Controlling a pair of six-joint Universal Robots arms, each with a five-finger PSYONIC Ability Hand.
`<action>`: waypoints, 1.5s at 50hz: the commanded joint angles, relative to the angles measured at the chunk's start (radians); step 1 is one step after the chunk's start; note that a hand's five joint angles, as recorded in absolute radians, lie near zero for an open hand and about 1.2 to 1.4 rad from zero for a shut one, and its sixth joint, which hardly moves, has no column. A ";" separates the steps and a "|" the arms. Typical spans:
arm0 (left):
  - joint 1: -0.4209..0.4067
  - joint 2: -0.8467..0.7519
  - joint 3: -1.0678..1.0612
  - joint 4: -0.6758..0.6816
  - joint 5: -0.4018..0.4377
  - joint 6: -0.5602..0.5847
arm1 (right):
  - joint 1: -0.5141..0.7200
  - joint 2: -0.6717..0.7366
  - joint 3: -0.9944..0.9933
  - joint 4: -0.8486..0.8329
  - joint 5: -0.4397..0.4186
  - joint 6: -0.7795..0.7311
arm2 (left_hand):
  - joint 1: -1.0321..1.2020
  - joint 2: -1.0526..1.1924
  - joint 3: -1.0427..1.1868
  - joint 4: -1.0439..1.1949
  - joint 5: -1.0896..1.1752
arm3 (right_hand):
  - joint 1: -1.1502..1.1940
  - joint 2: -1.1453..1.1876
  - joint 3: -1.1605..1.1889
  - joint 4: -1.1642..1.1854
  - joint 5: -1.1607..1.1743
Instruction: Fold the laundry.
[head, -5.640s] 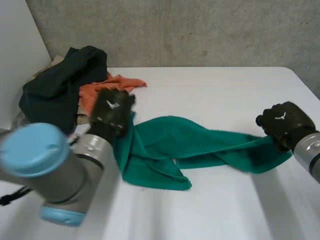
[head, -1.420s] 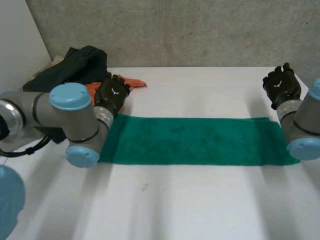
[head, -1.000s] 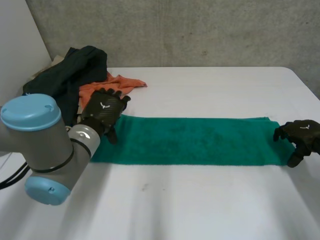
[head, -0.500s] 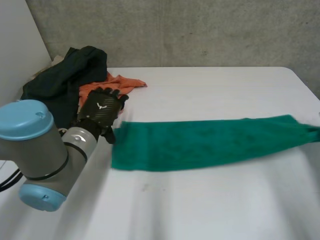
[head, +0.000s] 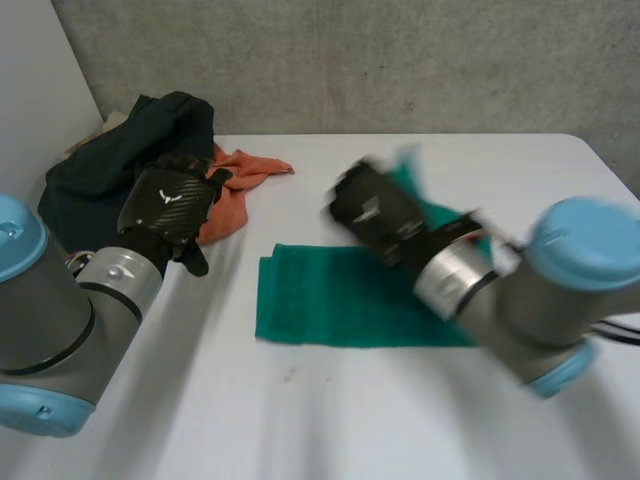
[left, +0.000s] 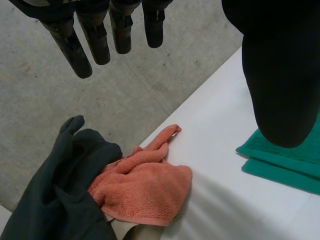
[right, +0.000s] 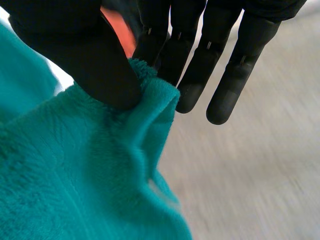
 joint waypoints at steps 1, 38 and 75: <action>-0.002 0.000 -0.015 0.001 0.001 -0.005 | 0.199 0.196 -0.110 0.033 -0.016 -0.021 | -0.017 -0.034 -0.034 -0.029 -0.048 | 0.284 0.225 0.208 0.199 0.229; -0.037 -0.002 0.013 0.015 0.001 -0.005 | -0.221 -0.131 0.133 0.135 0.317 0.390 | -0.017 -0.034 -0.034 -0.029 -0.048 | 0.284 0.225 0.208 0.199 0.229; -0.063 0.018 -0.037 0.018 0.004 -0.087 | -0.314 -0.022 0.222 0.330 0.136 0.569 | -0.017 -0.034 -0.034 -0.029 -0.048 | -0.244 -0.303 -0.320 -0.329 -0.299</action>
